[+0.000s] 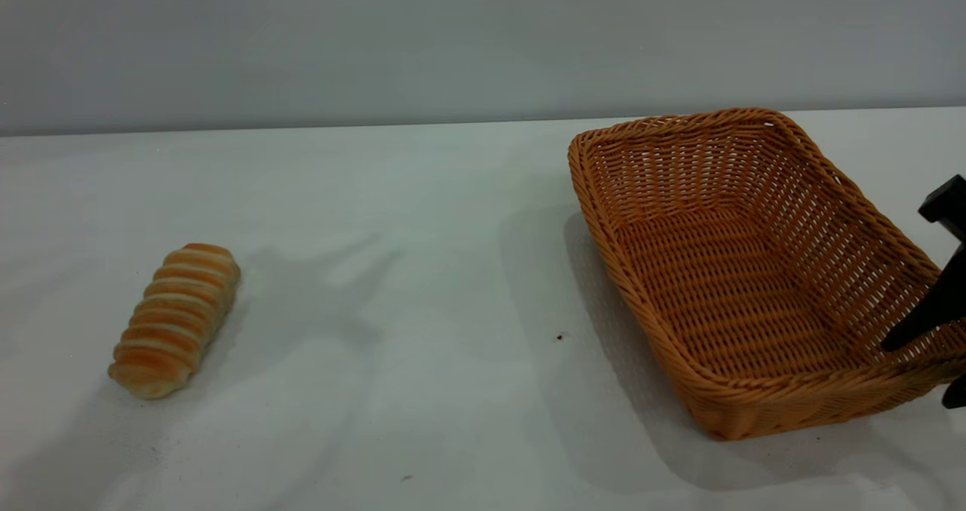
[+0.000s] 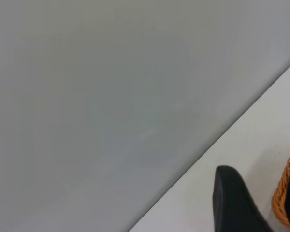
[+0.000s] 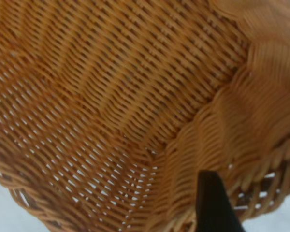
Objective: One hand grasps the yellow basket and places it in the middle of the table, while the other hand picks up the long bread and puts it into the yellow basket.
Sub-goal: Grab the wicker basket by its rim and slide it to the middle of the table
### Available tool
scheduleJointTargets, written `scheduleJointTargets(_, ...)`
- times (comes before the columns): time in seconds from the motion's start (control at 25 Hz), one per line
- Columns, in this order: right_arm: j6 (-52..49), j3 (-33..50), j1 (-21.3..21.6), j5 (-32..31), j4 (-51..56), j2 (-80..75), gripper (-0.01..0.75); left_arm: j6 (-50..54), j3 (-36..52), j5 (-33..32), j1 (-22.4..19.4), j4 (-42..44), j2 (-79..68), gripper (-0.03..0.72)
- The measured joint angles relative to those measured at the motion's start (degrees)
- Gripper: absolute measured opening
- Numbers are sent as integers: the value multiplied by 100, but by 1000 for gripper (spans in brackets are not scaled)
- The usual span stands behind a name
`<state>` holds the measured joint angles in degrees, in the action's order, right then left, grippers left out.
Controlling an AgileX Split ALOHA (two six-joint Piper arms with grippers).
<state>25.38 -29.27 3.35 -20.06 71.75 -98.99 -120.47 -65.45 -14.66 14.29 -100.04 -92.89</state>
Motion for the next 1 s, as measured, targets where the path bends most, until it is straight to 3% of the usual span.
scheduleJointTargets(0.56, 2639, -47, 0, -118, 2817, -1220, 451, 0, -40, 52, 0, -18, -234, 325)
scheduleJointTargets(0.72, 2963, -124, 0, -180, 3098, -1405, 419, 0, -67, 52, 0, -23, -234, 325)
scheduleJointTargets(0.88, 2953, -171, 0, -183, 3163, -1436, 327, 0, -71, 52, 0, -23, -234, 325)
scheduleJointTargets(1.0, 2946, -176, 0, -204, 3174, -1436, 211, 0, -71, 57, 0, -23, -234, 325)
